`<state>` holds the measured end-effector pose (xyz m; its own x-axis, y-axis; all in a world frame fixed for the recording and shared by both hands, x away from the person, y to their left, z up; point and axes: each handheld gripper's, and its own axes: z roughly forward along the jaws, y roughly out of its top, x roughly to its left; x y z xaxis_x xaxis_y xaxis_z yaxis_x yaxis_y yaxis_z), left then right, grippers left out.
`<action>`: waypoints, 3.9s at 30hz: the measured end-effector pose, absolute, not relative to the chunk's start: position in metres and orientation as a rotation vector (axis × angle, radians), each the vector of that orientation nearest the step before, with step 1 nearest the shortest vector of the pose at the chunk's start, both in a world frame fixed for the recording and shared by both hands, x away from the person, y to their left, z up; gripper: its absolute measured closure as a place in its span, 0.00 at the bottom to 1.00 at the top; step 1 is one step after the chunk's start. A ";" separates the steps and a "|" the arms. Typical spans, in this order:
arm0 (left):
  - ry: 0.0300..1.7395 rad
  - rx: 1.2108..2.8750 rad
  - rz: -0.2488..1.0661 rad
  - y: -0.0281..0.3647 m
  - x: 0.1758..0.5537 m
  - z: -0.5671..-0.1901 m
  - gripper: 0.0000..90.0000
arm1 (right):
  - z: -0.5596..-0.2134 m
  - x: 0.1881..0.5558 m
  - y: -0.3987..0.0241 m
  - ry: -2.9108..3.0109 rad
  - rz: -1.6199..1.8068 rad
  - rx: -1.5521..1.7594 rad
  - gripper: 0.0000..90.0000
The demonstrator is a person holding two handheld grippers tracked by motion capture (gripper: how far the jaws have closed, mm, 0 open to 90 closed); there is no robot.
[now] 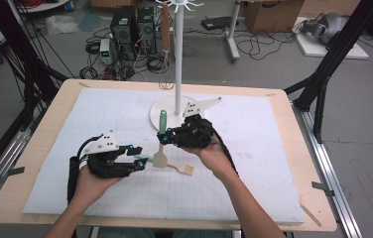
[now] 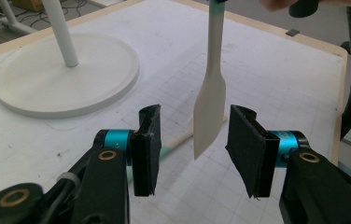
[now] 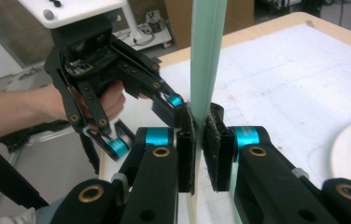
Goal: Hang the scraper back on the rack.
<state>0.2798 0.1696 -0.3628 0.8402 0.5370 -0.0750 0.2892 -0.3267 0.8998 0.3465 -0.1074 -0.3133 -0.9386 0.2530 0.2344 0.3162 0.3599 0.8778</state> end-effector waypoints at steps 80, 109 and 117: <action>0.788 1.895 0.466 0.223 0.273 -0.374 0.33 | -0.203 0.417 -0.128 -2.705 -1.695 -0.575 0.93; 0.803 1.871 0.476 0.233 0.275 -0.373 0.33 | -0.160 0.454 -0.116 -2.757 -1.690 -0.623 0.93; 0.822 1.869 0.490 0.238 0.274 -0.373 0.33 | -0.154 0.465 -0.117 -2.752 -1.704 -0.649 0.93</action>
<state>0.2744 0.2379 -0.3731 0.6877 0.7255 -0.0252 0.3226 -0.2744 0.9059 0.4653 -0.1165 -0.1536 -0.9107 0.4073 0.0695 0.2437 0.3938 0.8863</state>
